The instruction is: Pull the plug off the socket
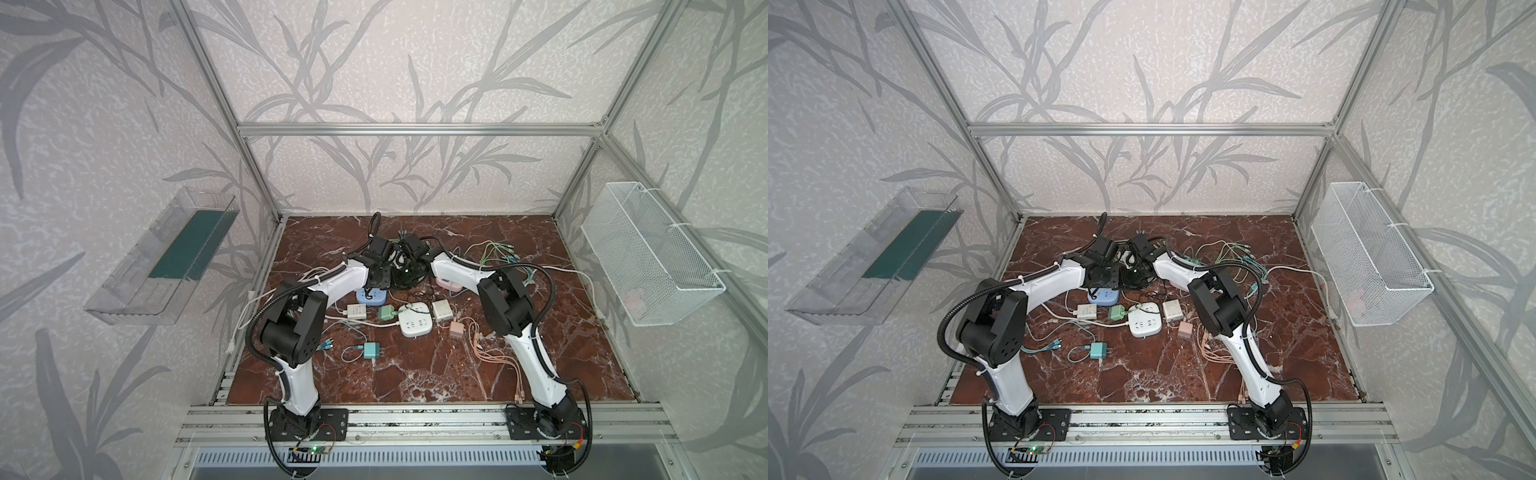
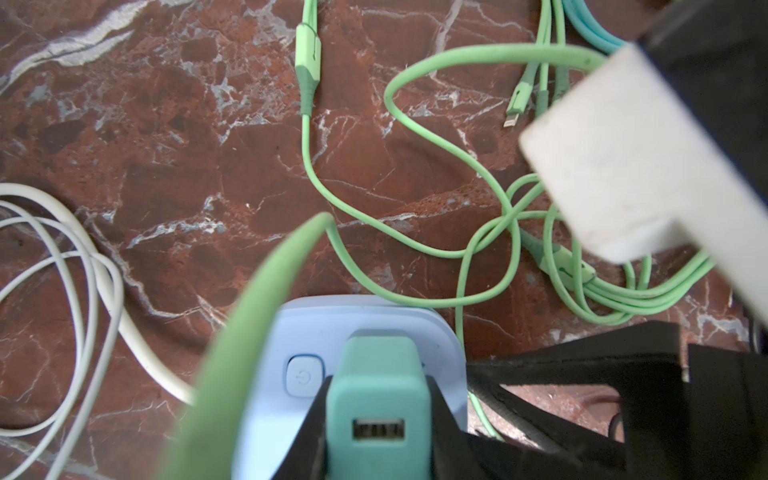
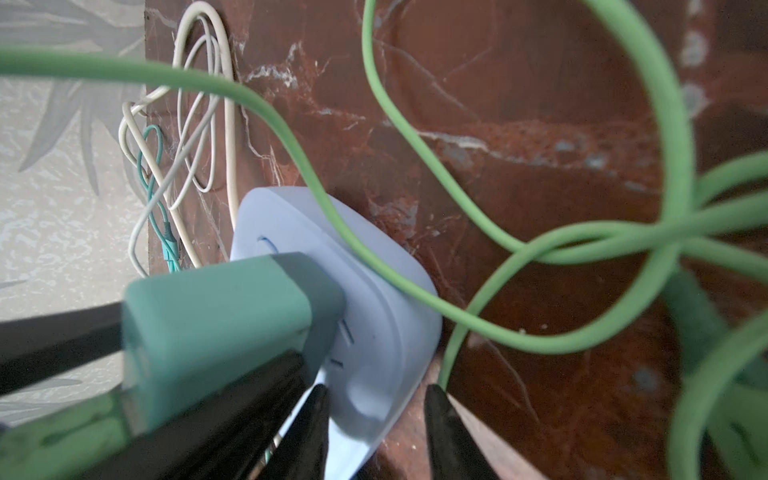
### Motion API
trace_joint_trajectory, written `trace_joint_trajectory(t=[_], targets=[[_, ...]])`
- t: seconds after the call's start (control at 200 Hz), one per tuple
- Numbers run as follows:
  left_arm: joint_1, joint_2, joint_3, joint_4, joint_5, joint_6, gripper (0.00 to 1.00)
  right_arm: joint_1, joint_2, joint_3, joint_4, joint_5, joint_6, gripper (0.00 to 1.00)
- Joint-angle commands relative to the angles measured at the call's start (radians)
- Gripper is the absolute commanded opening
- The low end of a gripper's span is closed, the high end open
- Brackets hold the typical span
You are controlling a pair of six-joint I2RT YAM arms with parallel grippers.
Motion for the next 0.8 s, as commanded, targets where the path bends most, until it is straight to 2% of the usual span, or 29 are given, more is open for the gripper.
trace_joint_trajectory(t=[0.0,0.445,0.795], targets=[[-0.002,-0.070,0.034,0.016,-0.002,0.017,0.15,0.018,0.044,0.004,-0.086,0.060,-0.024,0.38],[-0.003,-0.097,-0.016,0.034,-0.002,0.017,0.13,0.020,0.047,0.022,-0.114,0.082,-0.027,0.37],[-0.003,-0.097,-0.016,0.021,-0.030,0.015,0.13,0.020,0.018,-0.013,-0.016,0.017,-0.015,0.41]])
